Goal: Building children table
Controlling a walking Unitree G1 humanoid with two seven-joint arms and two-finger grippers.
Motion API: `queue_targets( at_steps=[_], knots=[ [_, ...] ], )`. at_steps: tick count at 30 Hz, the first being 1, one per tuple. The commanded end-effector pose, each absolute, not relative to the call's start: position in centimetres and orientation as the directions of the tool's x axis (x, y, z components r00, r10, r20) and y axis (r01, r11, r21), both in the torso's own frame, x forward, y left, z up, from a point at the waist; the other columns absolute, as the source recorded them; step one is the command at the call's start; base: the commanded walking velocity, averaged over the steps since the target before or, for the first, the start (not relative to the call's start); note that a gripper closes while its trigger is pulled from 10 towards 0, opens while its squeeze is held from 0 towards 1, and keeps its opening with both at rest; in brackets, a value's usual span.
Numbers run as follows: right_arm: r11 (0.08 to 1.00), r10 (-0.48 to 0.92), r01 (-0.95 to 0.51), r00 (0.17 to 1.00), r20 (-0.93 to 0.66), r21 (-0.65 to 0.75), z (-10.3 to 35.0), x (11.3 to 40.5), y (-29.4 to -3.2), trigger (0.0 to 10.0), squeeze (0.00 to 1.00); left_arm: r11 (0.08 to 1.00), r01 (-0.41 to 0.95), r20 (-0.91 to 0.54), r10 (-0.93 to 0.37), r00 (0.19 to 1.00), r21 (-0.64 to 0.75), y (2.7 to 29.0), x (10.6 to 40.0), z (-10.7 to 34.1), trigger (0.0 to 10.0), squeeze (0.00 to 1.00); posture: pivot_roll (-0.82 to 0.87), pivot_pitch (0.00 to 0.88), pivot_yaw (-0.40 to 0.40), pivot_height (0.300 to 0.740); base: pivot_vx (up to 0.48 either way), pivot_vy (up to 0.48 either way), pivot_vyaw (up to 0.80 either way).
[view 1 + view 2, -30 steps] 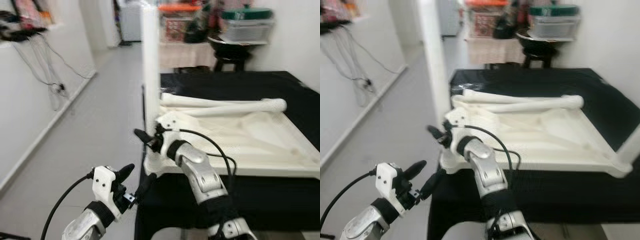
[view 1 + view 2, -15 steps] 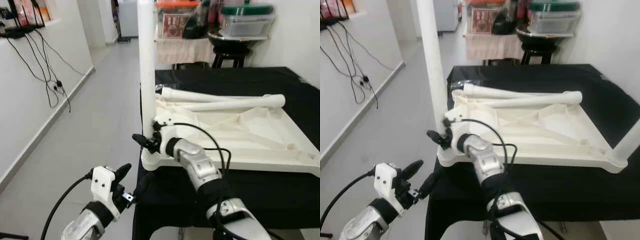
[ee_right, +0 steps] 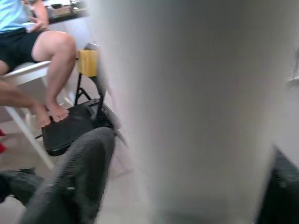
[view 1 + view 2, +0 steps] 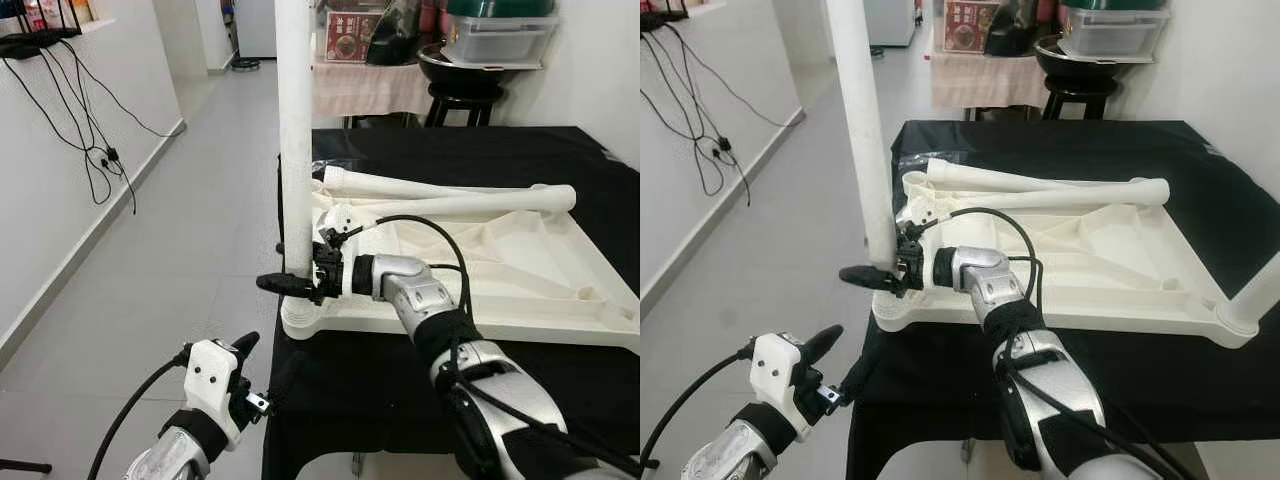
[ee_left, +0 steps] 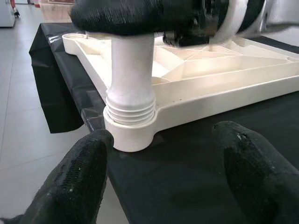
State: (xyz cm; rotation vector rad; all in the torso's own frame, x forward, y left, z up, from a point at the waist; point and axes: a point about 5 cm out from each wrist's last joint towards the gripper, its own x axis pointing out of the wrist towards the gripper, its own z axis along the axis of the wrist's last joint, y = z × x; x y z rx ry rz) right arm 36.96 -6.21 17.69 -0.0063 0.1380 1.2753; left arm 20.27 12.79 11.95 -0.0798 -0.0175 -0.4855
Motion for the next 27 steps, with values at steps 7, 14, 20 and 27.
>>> queue_targets(
  at_steps=[7,14,20,27],
  knots=[
    [0.312,0.947,-0.950,0.309,-0.084,0.031,18.0,37.3,-6.9,0.0,0.00,0.882,0.467,0.031,-0.466,0.884,-0.065,12.7,20.3,11.7,10.0,0.00,0.04,0.000,-0.012,0.740,0.000,0.000,0.00],
    [0.409,0.906,-0.912,0.404,-0.125,0.021,16.4,36.9,-8.6,0.0,0.00,0.882,0.465,0.041,-0.463,0.885,-0.083,12.8,20.1,11.9,10.0,0.00,0.02,0.015,-0.022,0.740,0.000,0.000,0.00],
    [0.858,0.512,-0.511,0.841,-0.176,0.055,12.4,33.0,-6.5,0.0,0.00,0.884,0.459,0.050,-0.456,0.888,-0.092,13.1,20.2,12.1,10.0,0.00,-0.01,0.028,-0.001,0.740,0.000,0.000,0.00],
    [0.847,0.522,-0.532,0.834,-0.178,-0.009,12.9,33.9,-5.6,3.3,0.00,0.874,0.478,0.047,-0.475,0.879,-0.092,13.0,20.6,12.0,10.0,0.00,-0.01,0.018,-0.011,0.740,0.000,0.000,0.00]
  ],
)
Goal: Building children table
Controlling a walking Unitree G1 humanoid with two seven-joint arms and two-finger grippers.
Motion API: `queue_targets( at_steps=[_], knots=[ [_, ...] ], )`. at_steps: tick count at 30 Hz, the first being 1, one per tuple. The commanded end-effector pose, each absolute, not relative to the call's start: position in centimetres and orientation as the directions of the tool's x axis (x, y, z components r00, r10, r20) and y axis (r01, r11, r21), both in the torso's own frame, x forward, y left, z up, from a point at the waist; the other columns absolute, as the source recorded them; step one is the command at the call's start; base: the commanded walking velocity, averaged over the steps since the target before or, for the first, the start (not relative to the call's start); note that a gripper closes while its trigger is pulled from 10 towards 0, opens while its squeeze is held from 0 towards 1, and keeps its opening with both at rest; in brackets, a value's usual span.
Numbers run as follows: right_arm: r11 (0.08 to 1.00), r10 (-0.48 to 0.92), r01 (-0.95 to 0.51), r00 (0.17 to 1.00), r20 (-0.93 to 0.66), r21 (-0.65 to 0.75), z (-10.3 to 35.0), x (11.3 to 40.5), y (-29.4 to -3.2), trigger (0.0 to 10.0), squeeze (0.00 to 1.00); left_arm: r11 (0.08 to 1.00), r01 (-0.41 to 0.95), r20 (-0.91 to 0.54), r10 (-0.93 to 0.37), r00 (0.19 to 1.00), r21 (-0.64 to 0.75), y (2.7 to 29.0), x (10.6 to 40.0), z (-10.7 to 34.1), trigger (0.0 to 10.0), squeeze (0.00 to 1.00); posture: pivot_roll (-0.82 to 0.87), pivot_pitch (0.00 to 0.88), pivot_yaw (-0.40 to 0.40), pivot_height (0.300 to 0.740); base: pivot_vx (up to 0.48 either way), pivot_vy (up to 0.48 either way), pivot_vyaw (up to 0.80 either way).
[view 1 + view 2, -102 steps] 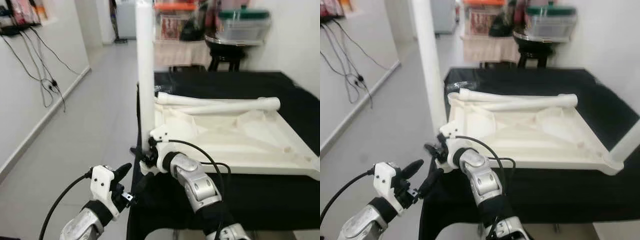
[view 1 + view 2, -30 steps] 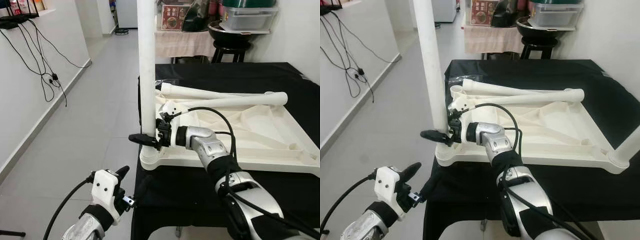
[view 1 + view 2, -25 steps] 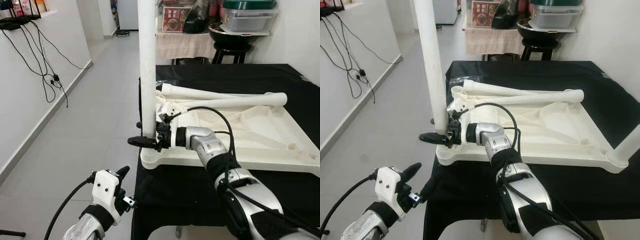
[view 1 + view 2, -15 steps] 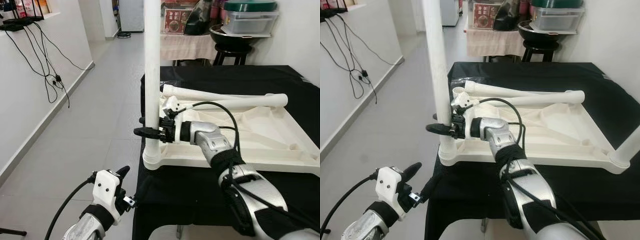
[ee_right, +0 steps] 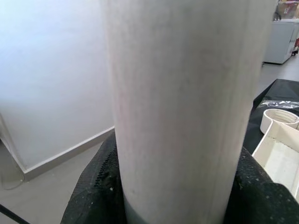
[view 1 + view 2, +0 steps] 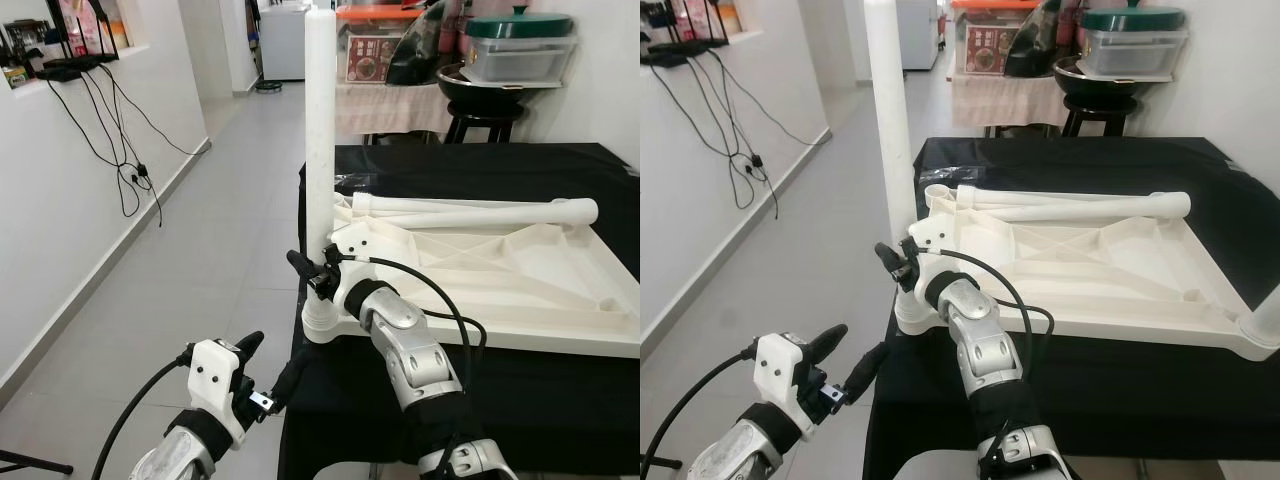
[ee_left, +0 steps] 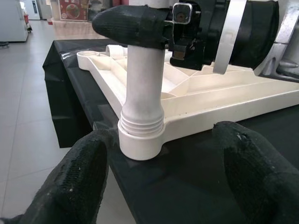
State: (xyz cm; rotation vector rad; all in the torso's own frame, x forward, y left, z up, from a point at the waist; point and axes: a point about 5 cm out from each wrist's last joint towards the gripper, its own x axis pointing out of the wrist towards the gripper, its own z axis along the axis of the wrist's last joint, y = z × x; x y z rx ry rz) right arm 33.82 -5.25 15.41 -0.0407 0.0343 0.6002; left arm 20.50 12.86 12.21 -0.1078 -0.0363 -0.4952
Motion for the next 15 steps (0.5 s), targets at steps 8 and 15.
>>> queue_targets(
  at_steps=[8,15],
  knots=[
    [0.643,0.765,-0.762,0.644,-0.024,0.078,17.0,34.2,-3.5,10.0,1.00,0.876,0.472,0.050,-0.469,0.882,-0.098,12.9,20.9,11.9,10.0,0.00,0.00,0.010,-0.019,0.740,0.000,0.000,0.00],
    [0.340,0.940,-0.939,0.340,0.016,-0.042,19.6,34.6,-3.2,10.0,0.00,0.873,0.477,0.050,-0.474,0.879,-0.102,12.8,21.0,11.9,10.0,0.00,0.00,0.004,-0.021,0.740,0.000,0.000,0.00]
  ],
)
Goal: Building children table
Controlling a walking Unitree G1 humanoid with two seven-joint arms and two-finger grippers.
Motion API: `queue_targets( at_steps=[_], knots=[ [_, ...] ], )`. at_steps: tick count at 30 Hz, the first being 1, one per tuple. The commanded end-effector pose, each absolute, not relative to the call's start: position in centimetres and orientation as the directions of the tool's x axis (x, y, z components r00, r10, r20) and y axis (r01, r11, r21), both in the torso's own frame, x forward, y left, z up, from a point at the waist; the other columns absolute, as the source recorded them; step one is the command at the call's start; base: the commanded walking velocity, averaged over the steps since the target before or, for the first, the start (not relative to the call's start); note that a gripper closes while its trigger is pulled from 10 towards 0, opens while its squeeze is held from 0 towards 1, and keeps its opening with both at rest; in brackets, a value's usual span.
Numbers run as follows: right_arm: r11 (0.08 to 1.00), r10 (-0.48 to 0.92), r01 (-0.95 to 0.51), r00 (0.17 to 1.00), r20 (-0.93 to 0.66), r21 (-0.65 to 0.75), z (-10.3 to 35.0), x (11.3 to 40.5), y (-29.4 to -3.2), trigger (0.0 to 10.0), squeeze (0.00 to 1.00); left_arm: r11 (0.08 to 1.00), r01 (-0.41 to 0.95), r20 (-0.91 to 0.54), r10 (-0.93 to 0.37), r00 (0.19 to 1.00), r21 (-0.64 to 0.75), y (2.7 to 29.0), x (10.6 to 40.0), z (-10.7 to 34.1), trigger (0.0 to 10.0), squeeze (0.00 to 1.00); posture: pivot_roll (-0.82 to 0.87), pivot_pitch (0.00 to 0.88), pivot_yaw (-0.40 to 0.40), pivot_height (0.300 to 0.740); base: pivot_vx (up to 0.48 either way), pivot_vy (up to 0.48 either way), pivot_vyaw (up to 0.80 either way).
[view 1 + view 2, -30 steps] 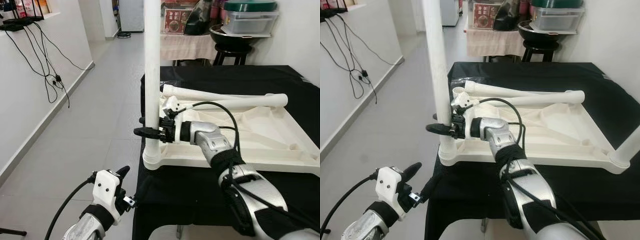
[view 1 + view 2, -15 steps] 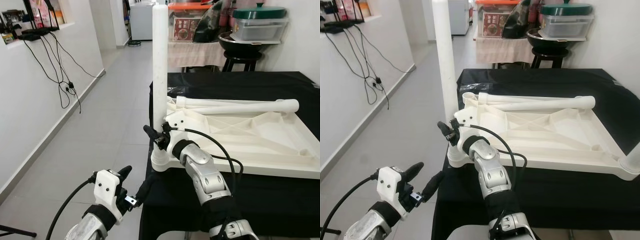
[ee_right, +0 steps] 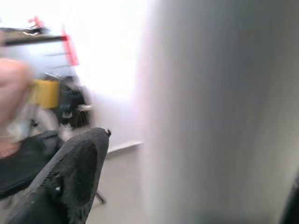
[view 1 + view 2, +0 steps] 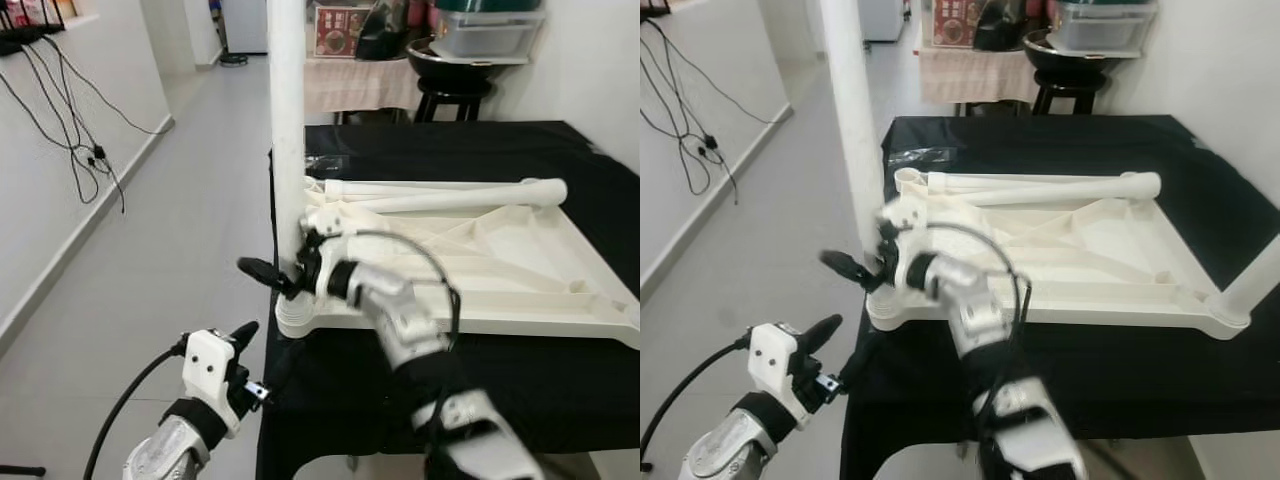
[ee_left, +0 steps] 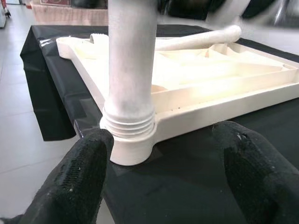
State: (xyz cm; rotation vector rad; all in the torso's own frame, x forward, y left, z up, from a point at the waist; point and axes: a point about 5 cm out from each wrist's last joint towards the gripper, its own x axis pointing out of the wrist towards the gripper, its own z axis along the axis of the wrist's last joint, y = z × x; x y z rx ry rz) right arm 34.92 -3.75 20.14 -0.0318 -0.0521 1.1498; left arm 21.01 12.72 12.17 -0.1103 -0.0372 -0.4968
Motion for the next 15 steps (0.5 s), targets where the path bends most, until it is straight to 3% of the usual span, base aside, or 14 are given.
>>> queue_targets(
  at_steps=[1,8,9,11,12,15],
  knots=[
    [0.289,0.957,-0.956,0.289,0.000,-0.048,19.8,34.9,-3.2,10.0,0.00,0.873,0.477,0.050,-0.475,0.879,-0.103,12.7,21.0,11.9,10.0,0.00,0.01,0.001,-0.025,0.740,0.000,0.000,0.00],
    [0.098,0.992,-0.995,0.100,-0.073,-0.030,20.1,35.8,-3.1,10.0,0.00,0.874,0.475,0.049,-0.472,0.880,-0.102,12.7,21.1,11.8,10.0,0.00,0.03,0.000,-0.026,0.740,0.000,0.000,0.00],
    [0.083,0.994,-0.996,0.084,-0.076,-0.016,20.2,35.9,-3.0,2.3,0.00,0.874,0.475,0.049,-0.473,0.880,-0.102,12.6,21.1,11.8,10.0,0.00,0.03,0.000,-0.032,0.740,0.000,0.000,0.00],
    [0.080,0.994,-0.997,0.080,-0.070,-0.002,20.3,36.1,-3.0,2.3,0.00,0.874,0.475,0.048,-0.473,0.880,-0.102,12.6,21.1,11.8,10.0,0.00,0.03,0.000,-0.032,0.740,0.000,0.000,0.00],
    [0.085,0.994,-0.996,0.084,-0.069,0.009,20.3,36.2,-3.0,0.0,0.00,0.874,0.476,0.048,-0.473,0.880,-0.102,12.6,21.1,11.8,10.0,0.00,0.03,0.000,-0.031,0.740,0.000,0.000,0.00],
    [0.095,0.993,-0.995,0.094,-0.072,0.014,20.2,36.3,-3.2,0.0,0.00,0.874,0.475,0.048,-0.473,0.880,-0.102,12.6,21.0,11.8,10.0,0.00,0.04,0.000,-0.031,0.740,0.000,0.000,0.00]
  ],
)
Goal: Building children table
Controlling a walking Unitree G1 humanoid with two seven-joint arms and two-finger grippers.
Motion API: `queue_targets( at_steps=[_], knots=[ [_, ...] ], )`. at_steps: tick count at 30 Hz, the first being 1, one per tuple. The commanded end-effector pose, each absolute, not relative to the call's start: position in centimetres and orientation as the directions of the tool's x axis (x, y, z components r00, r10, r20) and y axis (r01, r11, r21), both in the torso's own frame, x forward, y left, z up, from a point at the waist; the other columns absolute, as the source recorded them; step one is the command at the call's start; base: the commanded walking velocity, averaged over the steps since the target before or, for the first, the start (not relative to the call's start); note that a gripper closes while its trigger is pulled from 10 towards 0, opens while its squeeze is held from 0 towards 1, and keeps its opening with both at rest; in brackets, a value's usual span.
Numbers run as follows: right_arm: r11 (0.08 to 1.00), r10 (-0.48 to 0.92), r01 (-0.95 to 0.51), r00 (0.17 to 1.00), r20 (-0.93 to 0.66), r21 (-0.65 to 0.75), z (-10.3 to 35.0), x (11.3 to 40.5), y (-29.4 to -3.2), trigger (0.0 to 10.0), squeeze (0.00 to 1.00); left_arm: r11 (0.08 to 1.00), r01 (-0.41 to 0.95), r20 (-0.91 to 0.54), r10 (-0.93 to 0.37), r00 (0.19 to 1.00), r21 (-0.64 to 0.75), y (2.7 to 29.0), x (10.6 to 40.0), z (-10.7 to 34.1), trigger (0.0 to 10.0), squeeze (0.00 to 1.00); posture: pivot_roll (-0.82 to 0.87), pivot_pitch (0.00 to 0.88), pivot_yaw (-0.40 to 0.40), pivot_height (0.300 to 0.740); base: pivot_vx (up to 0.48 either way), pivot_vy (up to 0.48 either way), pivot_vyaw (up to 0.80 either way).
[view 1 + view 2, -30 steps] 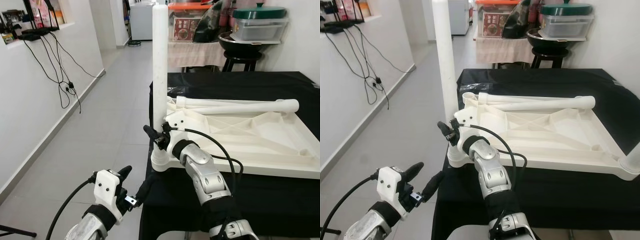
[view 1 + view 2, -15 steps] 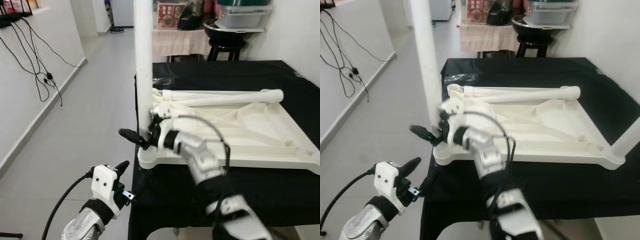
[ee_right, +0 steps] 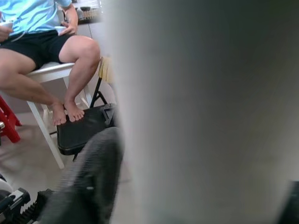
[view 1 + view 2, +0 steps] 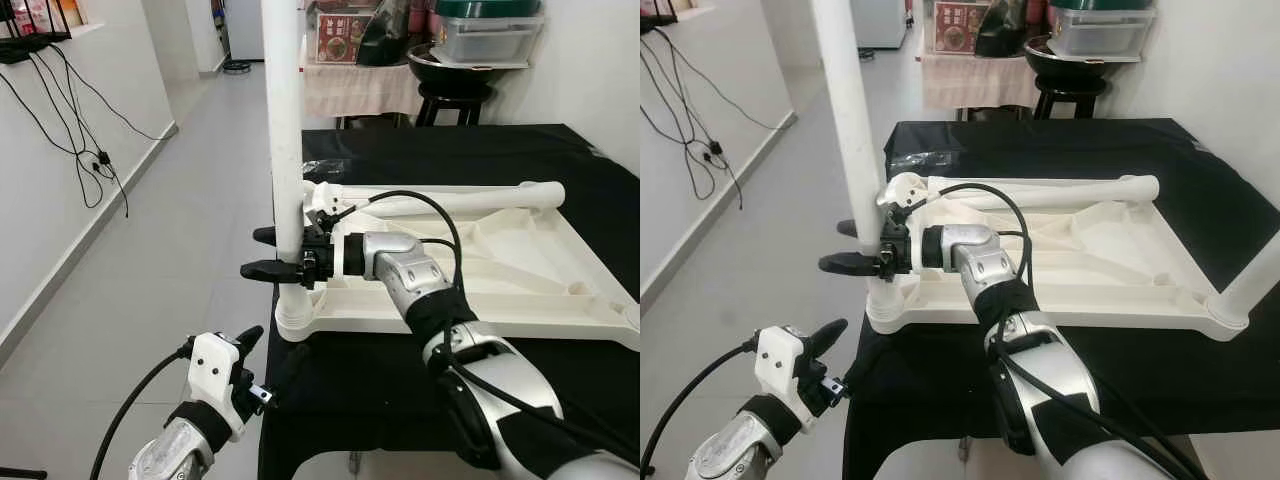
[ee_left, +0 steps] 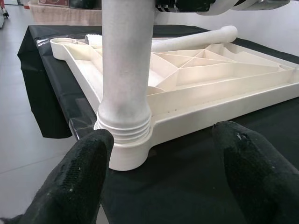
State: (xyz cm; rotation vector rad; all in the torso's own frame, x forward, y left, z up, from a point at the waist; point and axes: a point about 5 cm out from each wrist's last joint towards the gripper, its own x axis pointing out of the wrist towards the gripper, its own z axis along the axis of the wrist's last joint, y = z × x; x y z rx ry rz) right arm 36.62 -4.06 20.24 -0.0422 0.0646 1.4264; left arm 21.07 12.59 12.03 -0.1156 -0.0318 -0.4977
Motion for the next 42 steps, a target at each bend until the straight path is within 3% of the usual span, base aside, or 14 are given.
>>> queue_targets(
  at_steps=[1,8,12,15,19,27,28,30,31,32,38,39,40,42],
  knots=[
    [0.104,0.992,-0.994,0.102,-0.075,0.015,20.2,36.4,-3.2,0.0,0.00,0.874,0.475,0.048,-0.473,0.880,-0.103,12.6,21.0,11.8,10.0,0.00,0.04,0.000,-0.032,0.740,0.000,0.000,0.00],
    [0.175,0.981,-0.985,0.175,-0.080,-0.009,19.2,36.7,-4.9,0.0,0.00,0.872,0.477,0.052,-0.474,0.879,-0.109,12.5,21.0,11.8,10.0,0.00,0.03,0.006,-0.033,0.740,0.000,0.000,0.00],
    [0.312,0.945,-0.950,0.313,-0.097,-0.020,18.0,37.0,-6.6,0.0,0.00,0.871,0.478,0.054,-0.475,0.878,-0.114,12.5,20.8,11.8,10.0,0.00,0.02,0.015,-0.037,0.740,0.000,0.000,0.00],
    [0.885,0.460,-0.465,0.872,-0.166,0.011,14.4,36.4,-7.8,0.0,0.00,0.870,0.479,0.055,-0.476,0.878,-0.117,12.7,20.5,11.9,10.0,0.00,0.01,0.027,-0.043,0.740,0.000,0.000,0.00],
    [0.886,0.462,-0.462,0.873,-0.153,0.039,13.3,32.3,-6.1,0.0,0.00,0.869,0.481,0.053,-0.478,0.876,-0.116,12.9,20.6,12.1,10.0,0.00,-0.01,0.028,-0.014,0.740,0.000,0.000,0.00],
    [0.850,0.520,-0.527,0.844,-0.133,-0.020,13.9,34.0,-6.1,0.0,0.00,0.863,0.490,0.050,-0.488,0.871,-0.121,12.8,20.7,11.9,10.0,0.00,0.00,0.020,-0.026,0.740,0.000,0.000,0.00],
    [0.853,0.512,-0.521,0.846,-0.146,-0.031,14.0,34.1,-6.1,6.8,0.00,0.865,0.487,0.051,-0.485,0.873,-0.120,12.8,20.7,11.9,10.0,0.00,0.00,0.020,-0.027,0.740,0.000,0.000,0.00],
    [0.853,0.512,-0.521,0.846,-0.146,-0.031,14.0,34.1,-6.1,6.8,0.00,0.865,0.487,0.051,-0.485,0.873,-0.120,12.8,20.7,11.9,10.0,0.00,0.00,0.020,-0.027,0.740,0.000,0.000,0.00],
    [0.841,0.532,-0.541,0.834,-0.146,-0.025,14.3,34.3,-5.8,10.0,0.00,0.867,0.484,0.053,-0.481,0.875,-0.119,12.8,20.7,11.9,10.0,0.00,0.01,0.016,-0.029,0.740,0.000,0.000,0.00],
    [0.811,0.578,-0.585,0.805,-0.133,-0.010,14.8,34.8,-5.4,10.0,1.00,0.869,0.481,0.055,-0.478,0.877,-0.119,12.8,20.8,11.9,10.0,0.00,0.01,0.015,-0.030,0.740,0.000,0.000,0.00],
    [0.687,0.726,-0.726,0.686,-0.050,0.029,17.4,35.2,-4.4,10.0,1.00,0.869,0.481,0.054,-0.478,0.877,-0.118,12.8,20.9,11.9,10.0,0.00,0.02,0.009,-0.032,0.740,0.000,0.000,0.00],
    [0.605,0.796,-0.796,0.604,-0.022,0.021,18.3,35.3,-4.2,10.0,1.00,0.869,0.482,0.054,-0.479,0.876,-0.116,12.8,21.0,11.9,10.0,0.00,0.02,0.009,-0.033,0.740,0.000,0.000,0.00],
    [0.477,0.879,-0.879,0.477,-0.011,-0.008,19.1,35.5,-4.1,10.0,0.00,0.869,0.482,0.054,-0.479,0.876,-0.114,12.7,21.0,11.9,10.0,0.00,0.02,0.004,-0.036,0.740,0.000,0.000,0.00],
    [0.477,0.879,-0.879,0.477,-0.011,-0.008,19.1,35.5,-4.1,10.0,0.00,0.869,0.482,0.054,-0.479,0.876,-0.114,12.7,21.0,11.9,10.0,0.00,0.02,0.004,-0.036,0.740,0.000,0.000,0.00]
  ],
)
